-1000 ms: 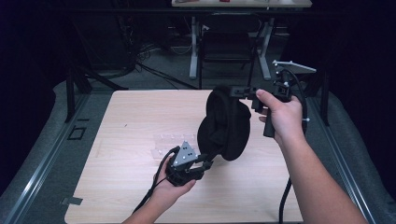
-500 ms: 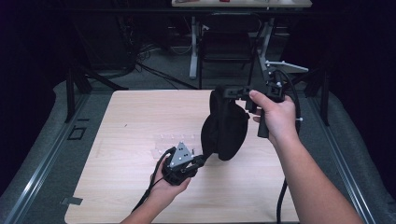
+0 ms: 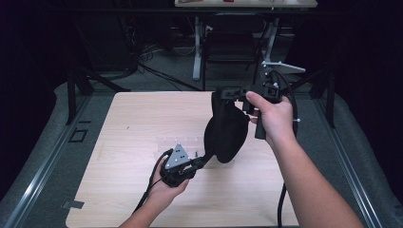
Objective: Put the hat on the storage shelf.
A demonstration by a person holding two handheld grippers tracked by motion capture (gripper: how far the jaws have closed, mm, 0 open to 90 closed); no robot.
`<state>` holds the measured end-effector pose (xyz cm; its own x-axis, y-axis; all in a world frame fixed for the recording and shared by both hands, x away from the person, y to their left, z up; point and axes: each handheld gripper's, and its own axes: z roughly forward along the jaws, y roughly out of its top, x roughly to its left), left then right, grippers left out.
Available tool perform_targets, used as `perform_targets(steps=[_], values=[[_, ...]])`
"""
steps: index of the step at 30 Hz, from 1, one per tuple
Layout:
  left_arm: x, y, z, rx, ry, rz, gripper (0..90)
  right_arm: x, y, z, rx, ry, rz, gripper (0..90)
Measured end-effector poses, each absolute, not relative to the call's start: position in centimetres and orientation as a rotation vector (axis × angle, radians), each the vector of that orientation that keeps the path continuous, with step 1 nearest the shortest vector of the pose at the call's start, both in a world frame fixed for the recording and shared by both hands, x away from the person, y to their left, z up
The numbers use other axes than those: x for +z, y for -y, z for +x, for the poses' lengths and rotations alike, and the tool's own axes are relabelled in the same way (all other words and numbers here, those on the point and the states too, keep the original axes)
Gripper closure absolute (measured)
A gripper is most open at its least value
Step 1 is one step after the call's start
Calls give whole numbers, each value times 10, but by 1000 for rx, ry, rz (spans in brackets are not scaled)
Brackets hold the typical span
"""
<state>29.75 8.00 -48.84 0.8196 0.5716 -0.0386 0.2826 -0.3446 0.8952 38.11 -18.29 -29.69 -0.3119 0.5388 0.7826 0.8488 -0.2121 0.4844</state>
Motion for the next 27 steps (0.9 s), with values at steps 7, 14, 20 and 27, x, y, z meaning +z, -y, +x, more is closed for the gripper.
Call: perform_targets(steps=[7, 14, 20, 27], values=[[-490, -87, 302, 311, -631, 1926, 837, -297, 176, 384, -1533, 1761, -1628, 881], [-492, -91, 304, 313, -635, 1921, 838, -300, 172, 387, -1536, 1746, -1625, 882], [-495, -92, 308, 302, -650, 1906, 838, -301, 168, 391, -1539, 1739, -1630, 882], [-497, -94, 312, 302, -659, 1903, 838, -304, 162, 396, -1539, 1737, -1622, 882]])
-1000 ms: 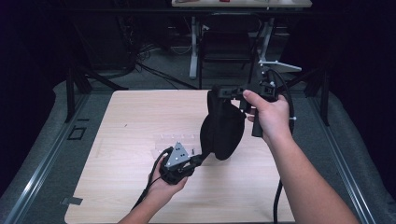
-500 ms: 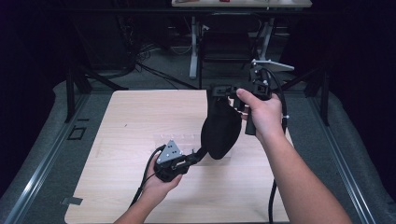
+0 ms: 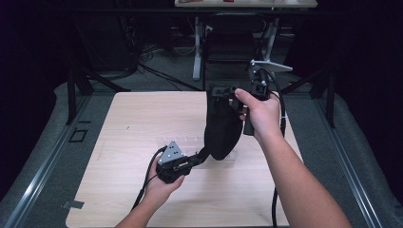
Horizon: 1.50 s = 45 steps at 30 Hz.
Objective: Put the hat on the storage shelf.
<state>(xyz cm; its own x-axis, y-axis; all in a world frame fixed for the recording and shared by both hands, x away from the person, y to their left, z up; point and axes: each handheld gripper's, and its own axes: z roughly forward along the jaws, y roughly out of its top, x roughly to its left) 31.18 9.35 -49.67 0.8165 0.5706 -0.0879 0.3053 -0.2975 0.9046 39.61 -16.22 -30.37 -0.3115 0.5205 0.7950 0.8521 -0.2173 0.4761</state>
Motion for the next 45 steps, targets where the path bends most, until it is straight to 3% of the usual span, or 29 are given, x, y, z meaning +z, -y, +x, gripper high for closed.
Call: perform_targets(steps=[19, 45], values=[[-502, -102, 313, 328, -701, 1886, 854, -307, 156, 399, -1553, 1733, -1584, 847], [-522, -112, 315, 299, -754, 1909, 852, -308, 178, 388, -1559, 1759, -1608, 868]])
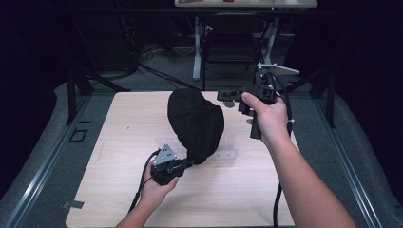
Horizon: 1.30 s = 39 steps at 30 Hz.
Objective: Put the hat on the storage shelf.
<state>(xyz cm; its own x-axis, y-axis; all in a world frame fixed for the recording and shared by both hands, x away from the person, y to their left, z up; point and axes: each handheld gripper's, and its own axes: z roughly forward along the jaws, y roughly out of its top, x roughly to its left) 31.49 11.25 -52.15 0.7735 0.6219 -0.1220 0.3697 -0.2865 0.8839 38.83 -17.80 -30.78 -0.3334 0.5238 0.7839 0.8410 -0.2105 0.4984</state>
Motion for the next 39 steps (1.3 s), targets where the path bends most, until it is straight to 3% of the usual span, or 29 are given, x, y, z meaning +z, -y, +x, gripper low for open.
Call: perform_targets(steps=[16, 39], values=[[-536, -119, 320, 245, -824, 1895, 846, -312, 189, 387, -1561, 1745, -1627, 868], [-555, -119, 315, 277, -857, 1906, 835, -318, 195, 380, -1557, 1764, -1634, 867]])
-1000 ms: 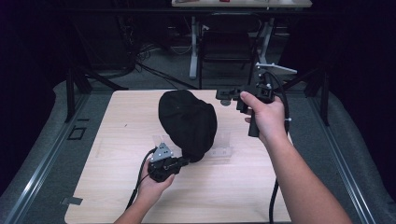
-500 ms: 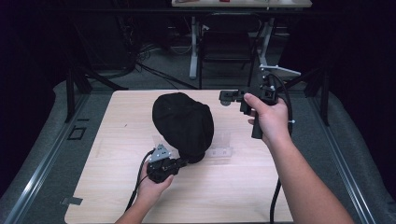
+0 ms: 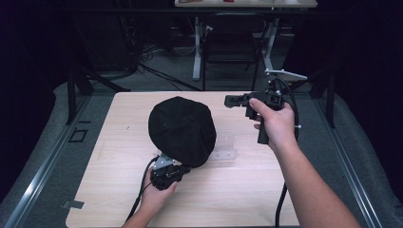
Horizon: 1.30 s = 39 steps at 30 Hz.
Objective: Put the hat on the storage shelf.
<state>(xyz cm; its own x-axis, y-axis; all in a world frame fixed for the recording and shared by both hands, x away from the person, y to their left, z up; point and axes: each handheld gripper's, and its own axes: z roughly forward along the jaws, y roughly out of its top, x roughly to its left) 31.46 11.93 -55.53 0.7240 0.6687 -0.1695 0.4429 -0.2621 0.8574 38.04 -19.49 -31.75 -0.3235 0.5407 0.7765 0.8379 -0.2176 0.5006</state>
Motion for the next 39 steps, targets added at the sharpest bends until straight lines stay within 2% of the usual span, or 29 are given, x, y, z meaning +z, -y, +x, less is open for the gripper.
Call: perform_targets(steps=[18, 27, 33, 39], values=[[-554, -120, 315, 280, -880, 1889, 805, -323, 202, 377, -1551, 1769, -1645, 859], [-551, -126, 313, 273, -890, 1894, 684, -327, 209, 373, -1557, 1774, -1667, 846], [-546, -132, 312, 260, -922, 1882, 531, -330, 214, 366, -1557, 1827, -1705, 813], [-541, -145, 310, 239, -957, 1883, 482, -331, 218, 358, -1560, 1871, -1705, 792]])
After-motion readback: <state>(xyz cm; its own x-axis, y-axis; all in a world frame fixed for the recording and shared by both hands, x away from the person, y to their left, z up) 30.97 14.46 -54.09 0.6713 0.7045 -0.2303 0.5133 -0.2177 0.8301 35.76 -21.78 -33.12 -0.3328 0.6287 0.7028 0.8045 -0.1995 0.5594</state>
